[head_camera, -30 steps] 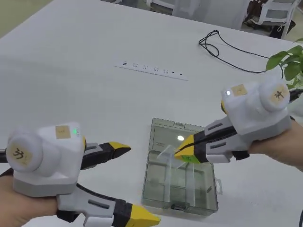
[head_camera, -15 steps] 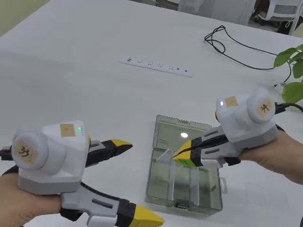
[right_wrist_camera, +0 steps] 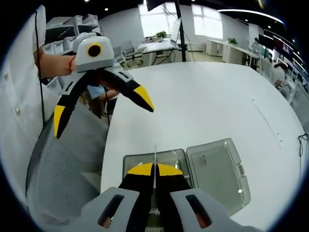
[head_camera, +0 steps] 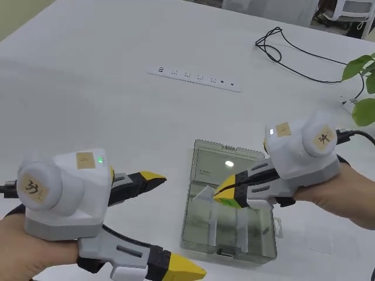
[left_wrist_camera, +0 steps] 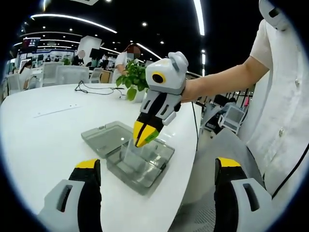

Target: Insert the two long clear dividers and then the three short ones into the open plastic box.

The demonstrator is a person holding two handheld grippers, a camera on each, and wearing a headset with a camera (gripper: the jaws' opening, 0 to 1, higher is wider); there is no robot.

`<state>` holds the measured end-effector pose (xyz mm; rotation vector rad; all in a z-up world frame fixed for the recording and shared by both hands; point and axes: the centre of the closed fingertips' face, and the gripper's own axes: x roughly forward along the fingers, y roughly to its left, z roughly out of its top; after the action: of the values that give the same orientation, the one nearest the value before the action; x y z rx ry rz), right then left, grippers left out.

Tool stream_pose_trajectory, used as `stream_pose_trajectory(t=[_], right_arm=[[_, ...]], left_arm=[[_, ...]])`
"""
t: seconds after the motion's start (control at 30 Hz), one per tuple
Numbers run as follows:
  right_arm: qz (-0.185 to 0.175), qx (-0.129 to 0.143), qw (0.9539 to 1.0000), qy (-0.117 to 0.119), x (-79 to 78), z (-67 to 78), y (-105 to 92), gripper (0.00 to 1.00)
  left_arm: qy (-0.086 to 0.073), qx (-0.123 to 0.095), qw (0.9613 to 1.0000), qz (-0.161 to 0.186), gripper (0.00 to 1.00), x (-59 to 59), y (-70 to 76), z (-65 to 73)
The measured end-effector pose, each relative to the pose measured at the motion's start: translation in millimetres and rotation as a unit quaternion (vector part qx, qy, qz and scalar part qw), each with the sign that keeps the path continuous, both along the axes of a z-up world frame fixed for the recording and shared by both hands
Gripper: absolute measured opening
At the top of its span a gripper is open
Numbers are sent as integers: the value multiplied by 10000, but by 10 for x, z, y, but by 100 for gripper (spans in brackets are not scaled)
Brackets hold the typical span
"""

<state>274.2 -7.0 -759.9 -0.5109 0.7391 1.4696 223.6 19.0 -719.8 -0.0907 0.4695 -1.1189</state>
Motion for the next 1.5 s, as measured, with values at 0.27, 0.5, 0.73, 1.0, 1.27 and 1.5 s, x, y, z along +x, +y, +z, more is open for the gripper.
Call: stream_pose_trajectory(t=[0.27, 0.5, 0.73, 1.0, 1.27, 1.5], right_arm=[[238, -225, 9994, -123, -41, -141, 115, 2], [311, -392, 9987, -120, -41, -258, 130, 2], [356, -561, 9978, -77, -39, -359, 137, 3], [299, -412, 9987, -44, -30, -327, 88, 3], [375, -286, 9988, -105, -42, -272, 96, 2], [492, -497, 9974, -158, -53, -355, 129, 2]], left_arm=[[28, -17, 10000, -17, 100, -16, -22, -4], [37, -19, 10000, 6, 100, -15, -6, -4], [59, -18, 10000, 33, 100, -10, 5, -18], [69, -49, 9999, 78, 100, 16, 17, -20], [82, -58, 9999, 49, 100, 18, -2, -28], [94, -41, 9999, 11, 100, 10, -18, -39]])
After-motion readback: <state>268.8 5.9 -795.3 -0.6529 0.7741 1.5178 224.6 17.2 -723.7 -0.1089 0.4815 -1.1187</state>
